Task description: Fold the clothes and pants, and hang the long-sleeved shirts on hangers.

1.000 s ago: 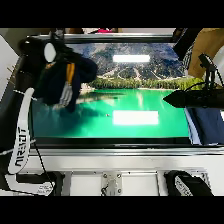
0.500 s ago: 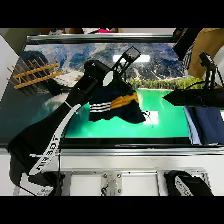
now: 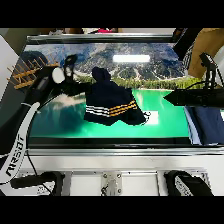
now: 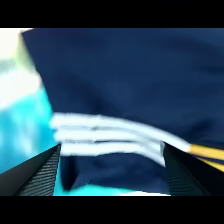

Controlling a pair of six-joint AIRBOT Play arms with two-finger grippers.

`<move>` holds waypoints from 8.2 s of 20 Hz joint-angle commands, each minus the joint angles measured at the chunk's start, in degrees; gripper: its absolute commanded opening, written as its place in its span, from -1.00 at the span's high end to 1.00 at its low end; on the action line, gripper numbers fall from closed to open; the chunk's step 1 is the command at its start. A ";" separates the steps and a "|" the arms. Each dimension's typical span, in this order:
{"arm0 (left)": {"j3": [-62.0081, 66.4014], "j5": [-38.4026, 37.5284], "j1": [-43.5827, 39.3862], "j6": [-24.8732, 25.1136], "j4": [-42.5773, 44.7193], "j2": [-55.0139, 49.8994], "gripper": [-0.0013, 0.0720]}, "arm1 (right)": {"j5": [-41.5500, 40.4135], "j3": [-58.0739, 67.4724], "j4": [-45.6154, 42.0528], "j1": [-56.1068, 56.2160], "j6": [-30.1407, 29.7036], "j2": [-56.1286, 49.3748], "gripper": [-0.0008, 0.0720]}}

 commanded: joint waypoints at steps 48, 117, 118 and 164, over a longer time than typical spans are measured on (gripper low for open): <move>-21.70 12.63 4.35 11.93 -17.25 2.47 0.95 | -35.69 -23.93 9.01 12.17 12.46 -26.05 0.15; -17.64 2.21 13.46 21.97 -40.35 -7.56 -0.97 | -19.04 4.66 -10.10 -1.29 6.23 -19.69 -0.86; -17.66 2.93 13.05 21.97 -40.33 -7.91 -0.97 | -19.34 4.68 -14.60 -1.29 9.03 -19.80 -0.86; -27.12 5.97 21.81 31.39 -14.86 3.72 -0.98 | -7.08 -13.64 -15.19 -6.93 15.08 -1.14 -0.80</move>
